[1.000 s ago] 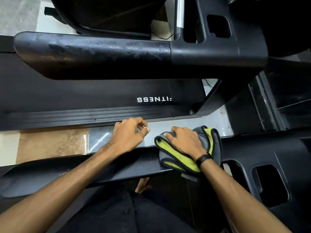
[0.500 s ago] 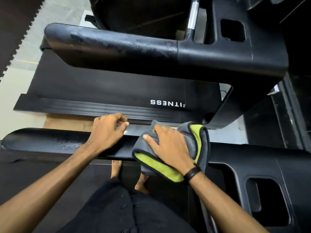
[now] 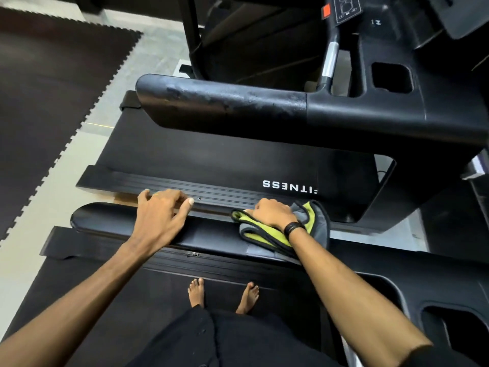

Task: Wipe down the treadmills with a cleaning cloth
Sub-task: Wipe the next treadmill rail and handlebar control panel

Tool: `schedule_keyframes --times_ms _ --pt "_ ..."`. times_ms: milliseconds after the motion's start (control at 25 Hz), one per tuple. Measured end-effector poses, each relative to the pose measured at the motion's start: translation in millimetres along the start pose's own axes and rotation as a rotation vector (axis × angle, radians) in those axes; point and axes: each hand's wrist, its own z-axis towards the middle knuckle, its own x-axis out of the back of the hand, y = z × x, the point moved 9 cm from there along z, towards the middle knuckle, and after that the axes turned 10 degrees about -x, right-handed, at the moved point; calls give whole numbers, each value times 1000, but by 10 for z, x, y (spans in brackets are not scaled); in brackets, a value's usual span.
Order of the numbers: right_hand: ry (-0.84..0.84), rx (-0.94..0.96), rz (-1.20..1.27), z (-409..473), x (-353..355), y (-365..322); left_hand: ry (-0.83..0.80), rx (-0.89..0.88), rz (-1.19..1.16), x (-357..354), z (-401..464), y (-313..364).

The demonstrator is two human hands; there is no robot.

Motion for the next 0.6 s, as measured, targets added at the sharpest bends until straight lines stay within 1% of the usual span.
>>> schedule_keyframes --times_ms 80,200,240,280,320,440,520,600 --pt "187 94 21 -261 89 -141 2 -59 10 -47 -7 17" --pt "606 241 32 -919 221 -12 61 -108 9 -54 -19 36" --pt "690 246 41 -1062 265 99 76 -104 11 -48 -20 27" --pt "709 220 40 -1067 305 231 80 -96 15 -49 -17 13" --pt "658 159 29 -950 323 366 76 -86 19 -55 -18 -2" --pt "341 -81 5 -380 262 596 66 -64 35 -80 -7 -5" --pt "151 -127 -11 -64 143 401 51 -38 32 -84 -11 -38" --pt "41 -109 -28 108 3 79 57 -32 19 -87 -16 -53"
